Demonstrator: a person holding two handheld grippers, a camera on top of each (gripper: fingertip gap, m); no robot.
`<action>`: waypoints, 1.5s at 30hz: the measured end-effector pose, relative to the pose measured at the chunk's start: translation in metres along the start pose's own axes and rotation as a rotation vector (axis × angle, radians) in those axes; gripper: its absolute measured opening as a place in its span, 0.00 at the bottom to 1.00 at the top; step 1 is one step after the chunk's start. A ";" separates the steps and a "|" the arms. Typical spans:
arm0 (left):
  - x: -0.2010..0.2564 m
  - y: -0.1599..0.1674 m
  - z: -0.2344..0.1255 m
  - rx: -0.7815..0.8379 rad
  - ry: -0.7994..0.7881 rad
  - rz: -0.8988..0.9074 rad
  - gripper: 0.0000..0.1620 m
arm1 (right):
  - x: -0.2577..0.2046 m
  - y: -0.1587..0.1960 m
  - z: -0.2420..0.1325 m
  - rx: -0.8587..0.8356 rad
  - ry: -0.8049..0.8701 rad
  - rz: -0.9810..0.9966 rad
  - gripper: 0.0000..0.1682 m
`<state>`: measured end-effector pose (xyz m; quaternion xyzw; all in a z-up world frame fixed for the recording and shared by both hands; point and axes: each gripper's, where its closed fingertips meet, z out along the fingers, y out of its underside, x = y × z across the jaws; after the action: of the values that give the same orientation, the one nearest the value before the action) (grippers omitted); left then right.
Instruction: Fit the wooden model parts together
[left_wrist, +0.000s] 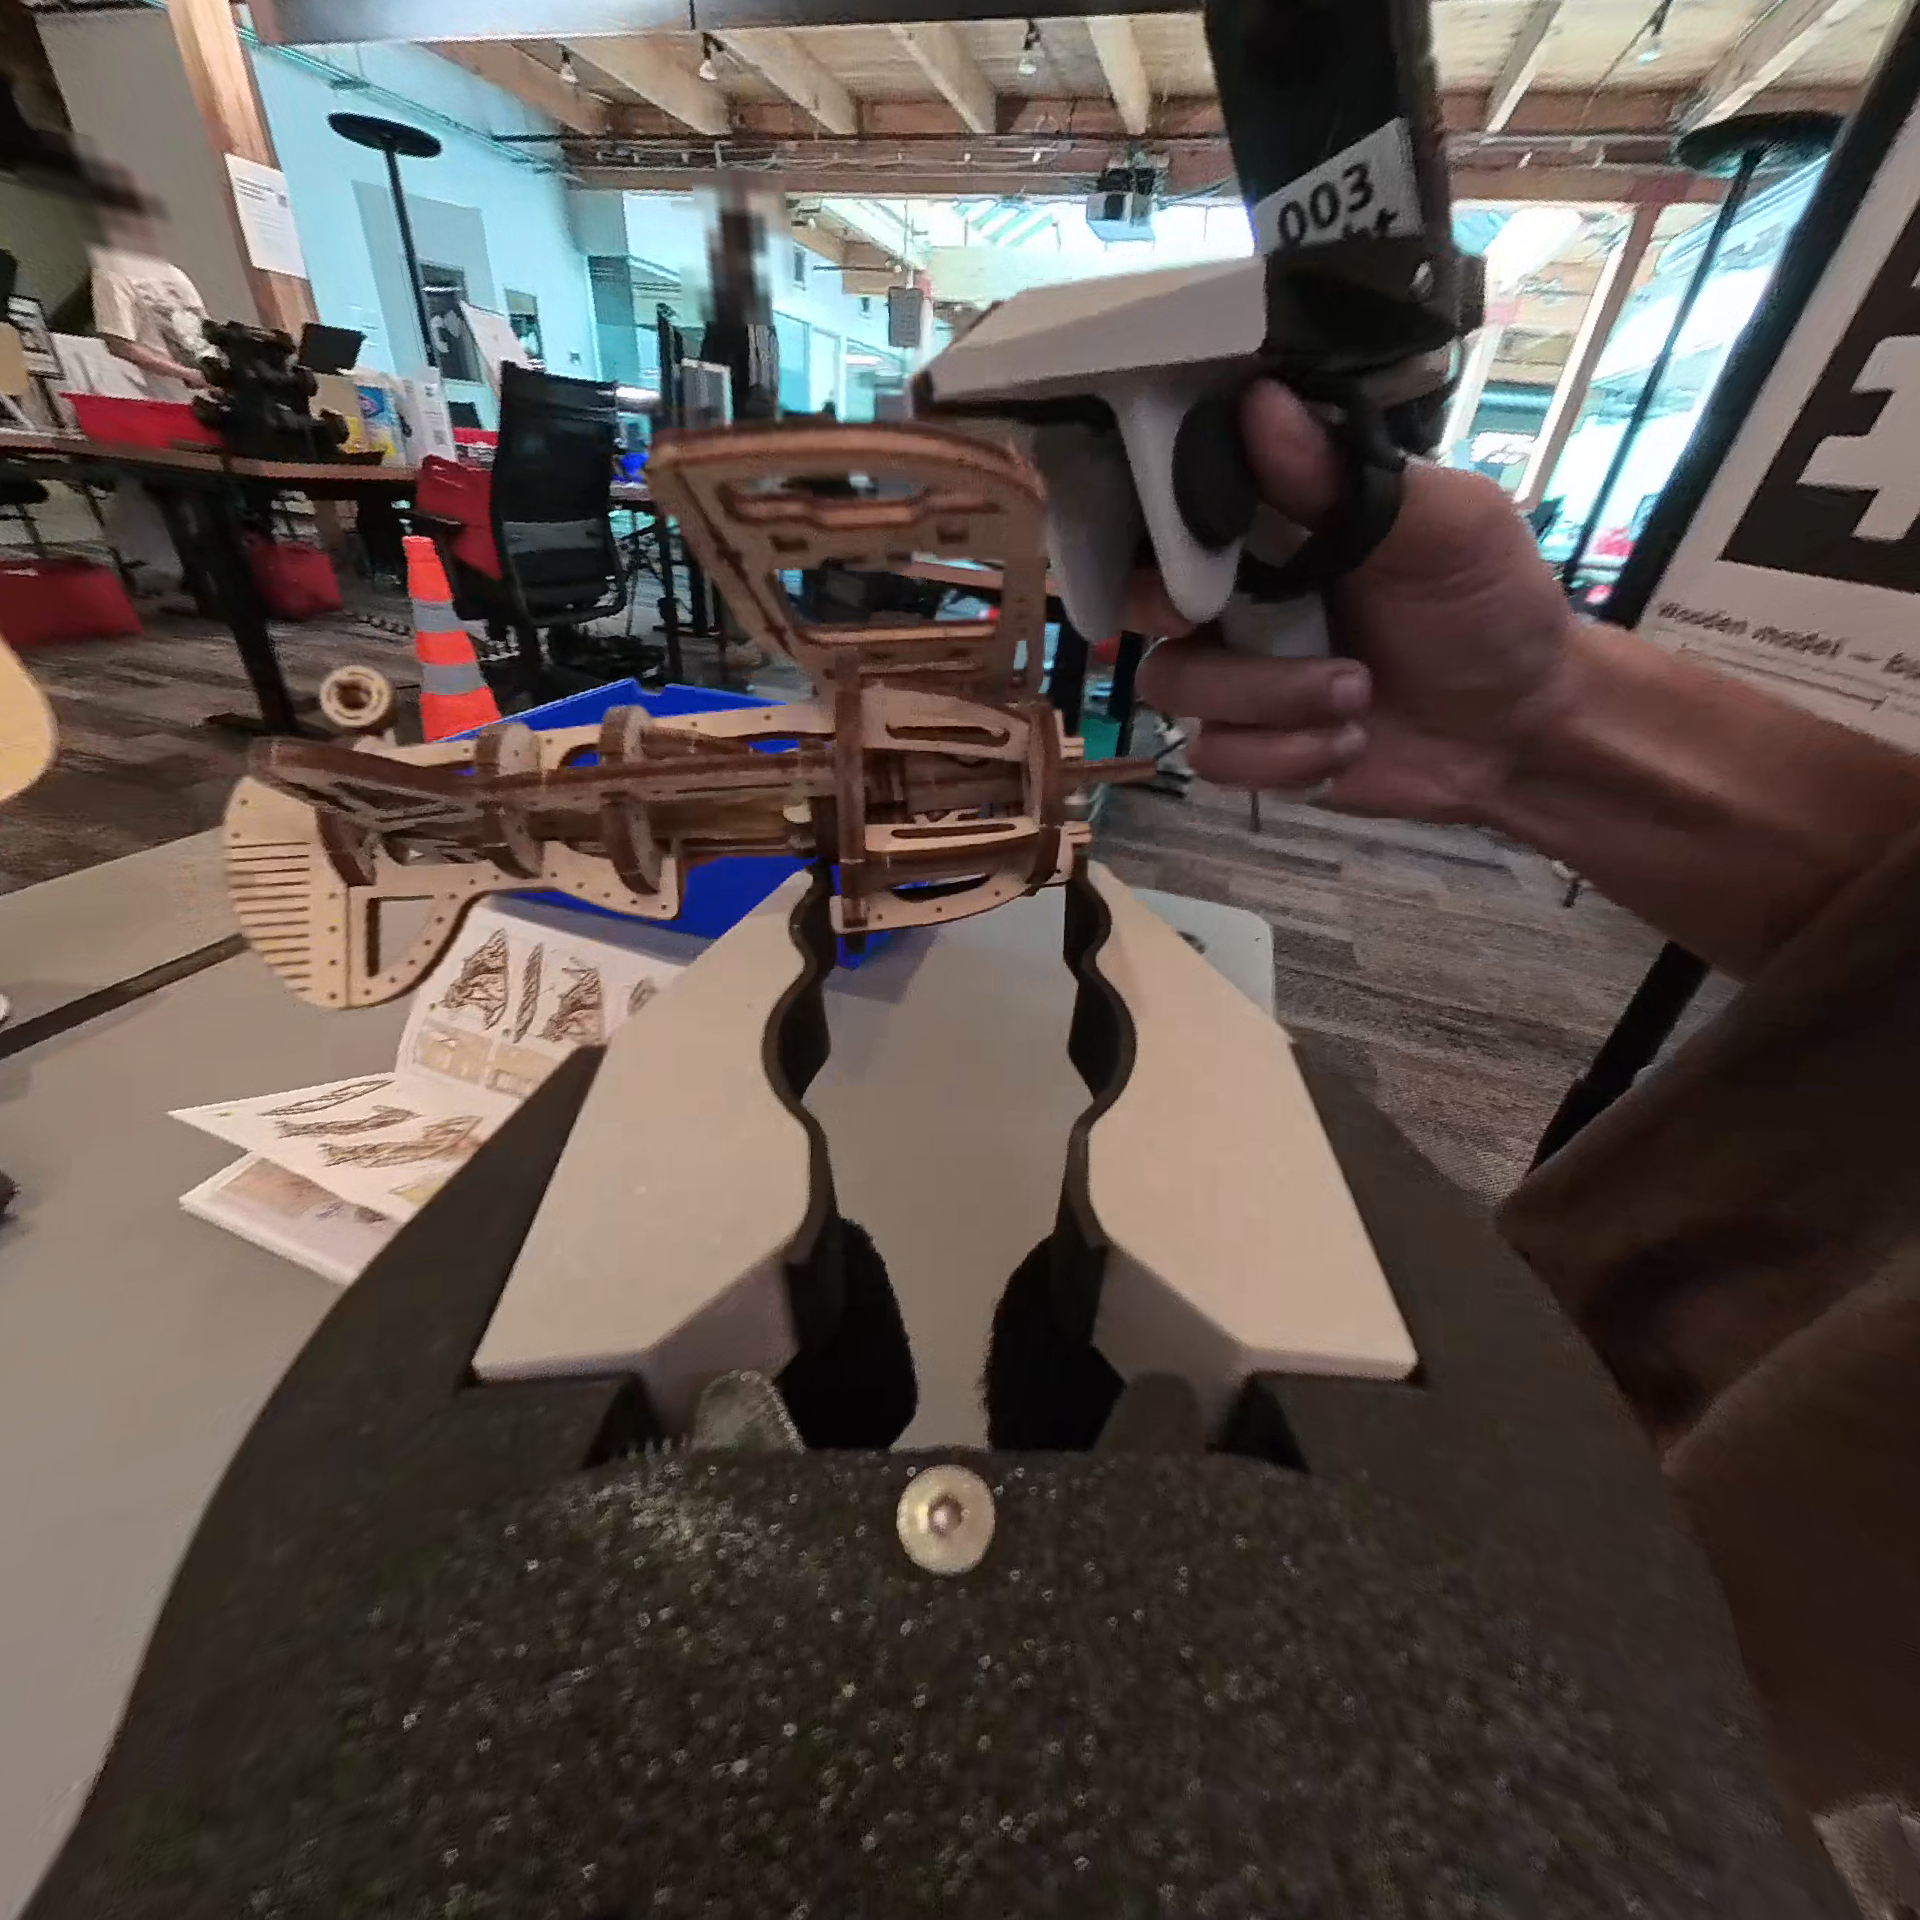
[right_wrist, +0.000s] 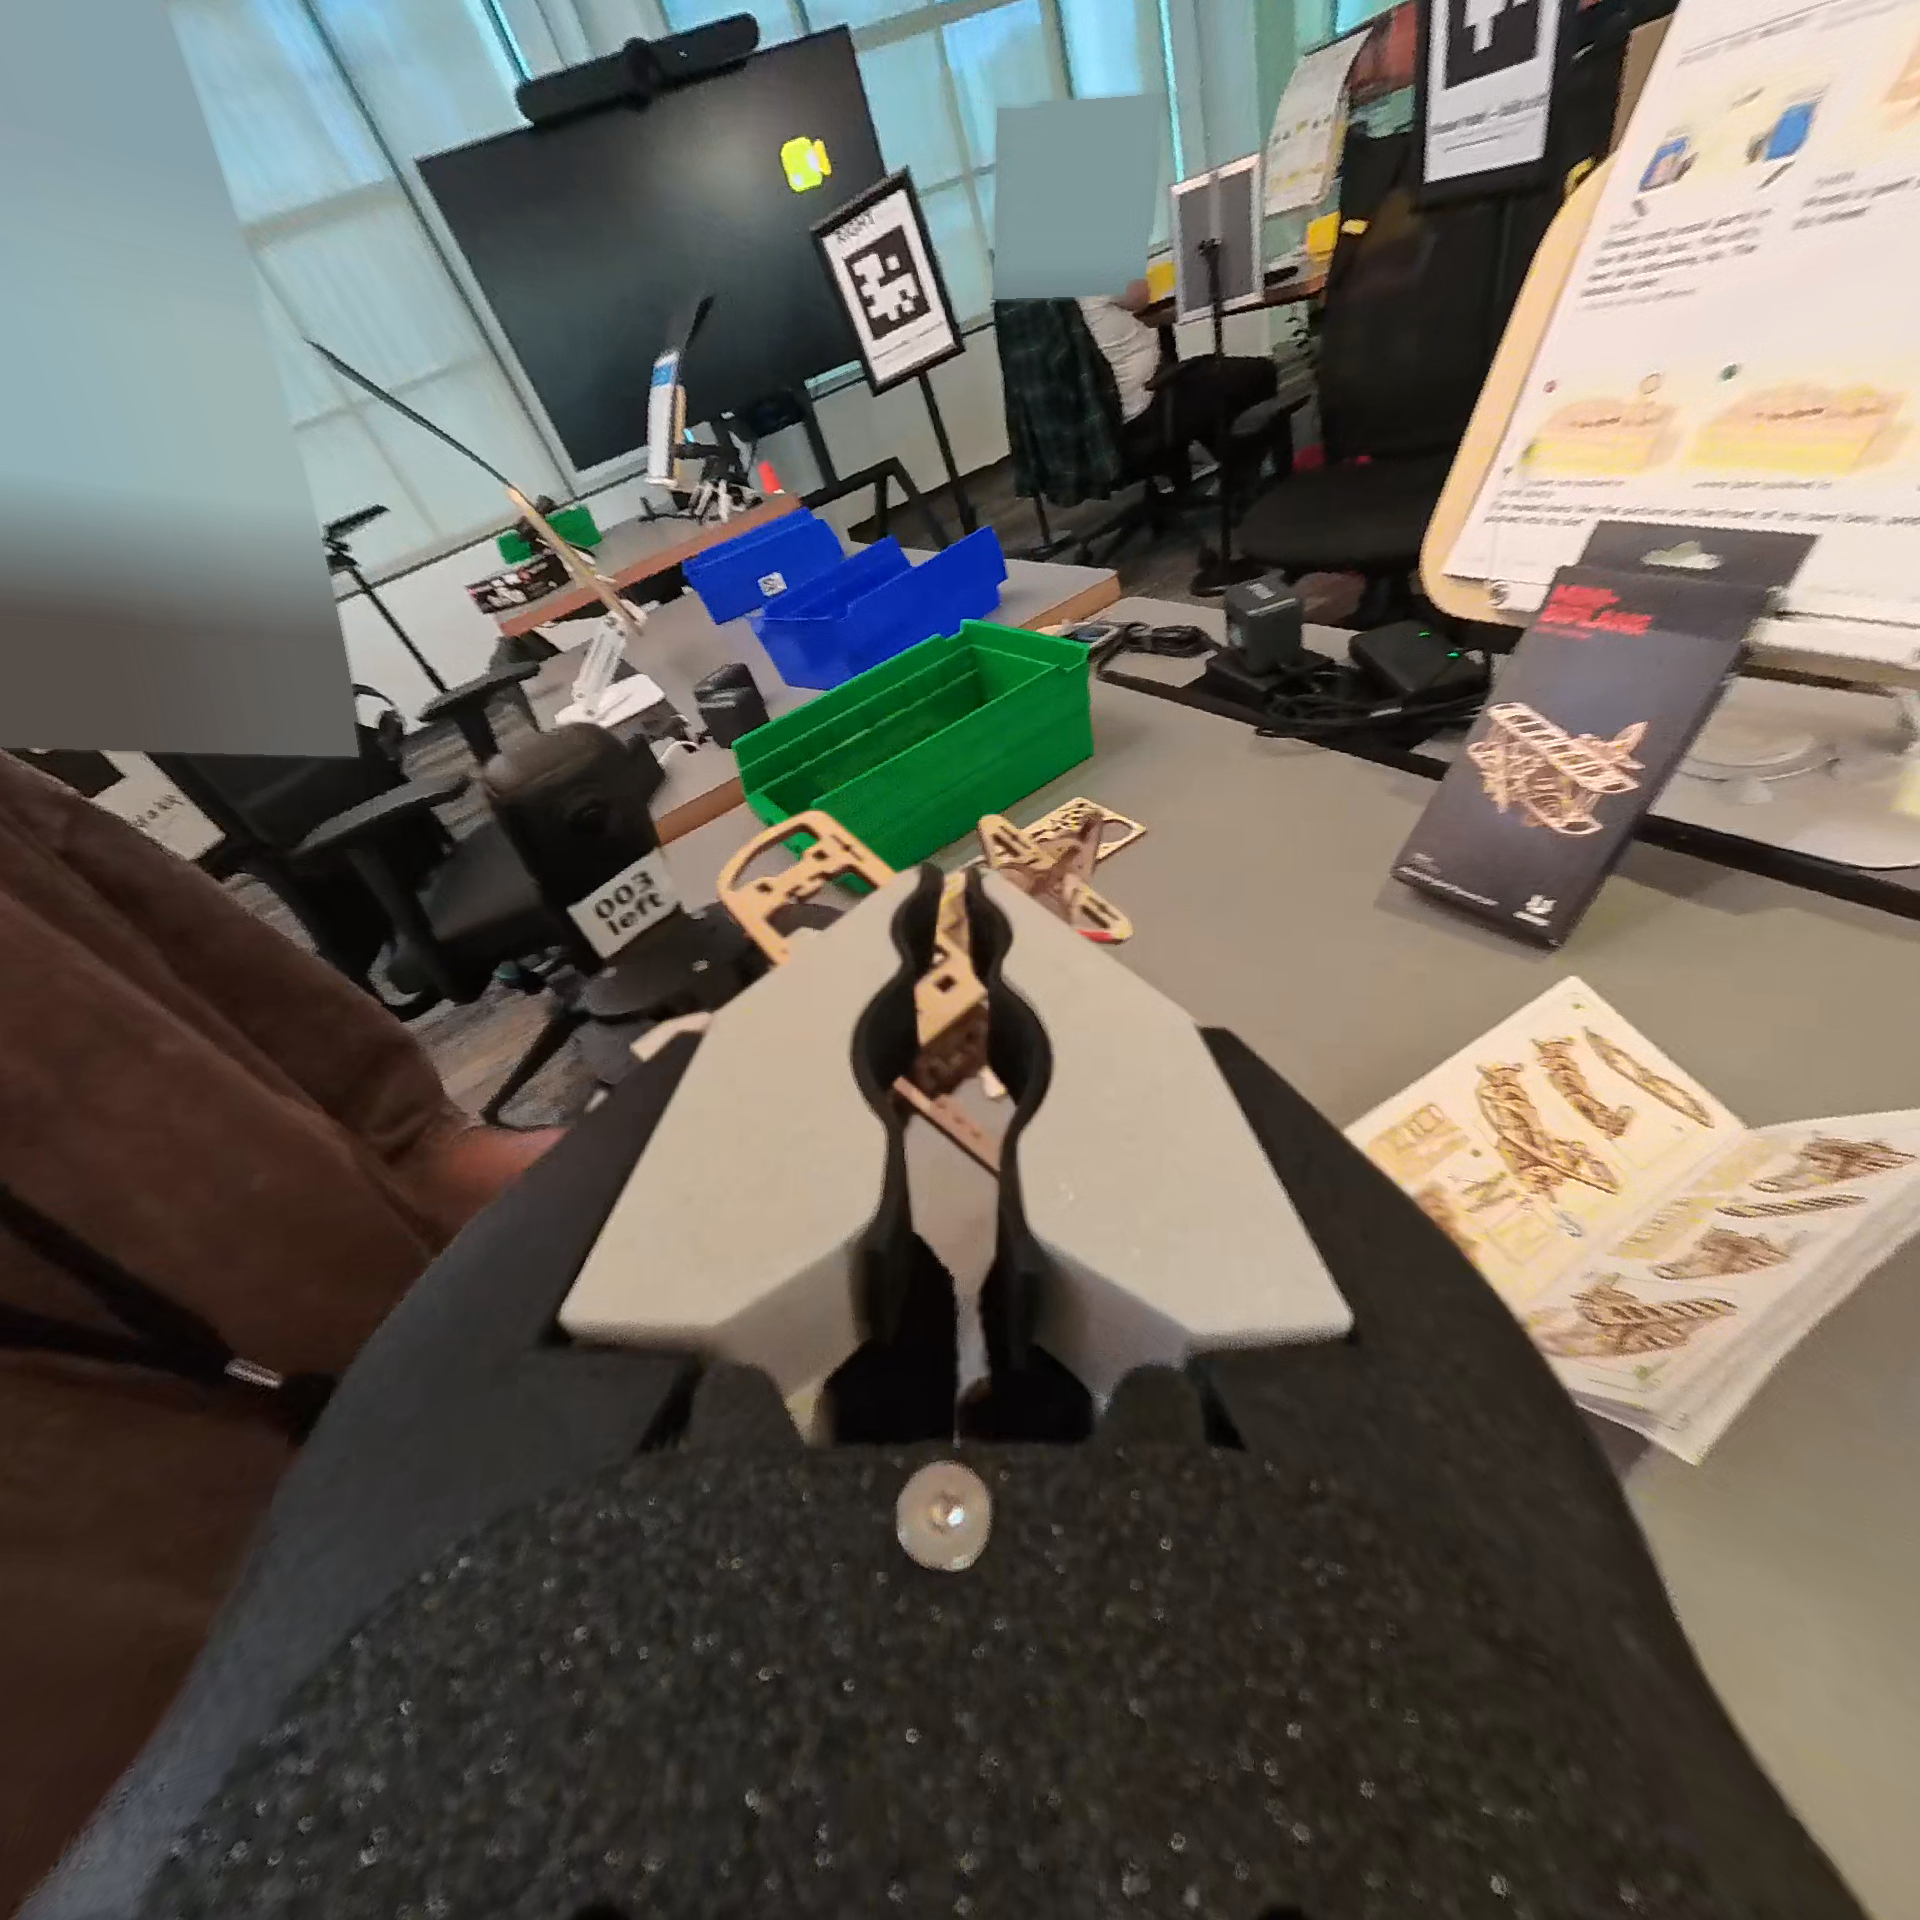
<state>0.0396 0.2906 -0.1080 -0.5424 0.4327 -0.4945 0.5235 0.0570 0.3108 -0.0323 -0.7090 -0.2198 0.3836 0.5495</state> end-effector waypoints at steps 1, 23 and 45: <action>0.002 -0.002 0.000 0.014 0.021 -0.019 0.26 | 0.003 -0.001 -0.003 0.003 0.012 -0.021 0.06; 0.025 -0.041 -0.027 0.187 0.338 -0.065 0.26 | -0.049 0.024 0.025 -0.479 -0.434 -0.159 0.24; 0.003 -0.080 -0.073 0.387 0.369 -0.183 0.26 | -0.095 -0.007 0.081 -0.642 -0.390 -0.417 0.25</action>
<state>-0.0361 0.2831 -0.0305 -0.3700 0.3675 -0.7033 0.4832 -0.0640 0.2926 -0.0054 -0.6986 -0.5664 0.3035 0.3149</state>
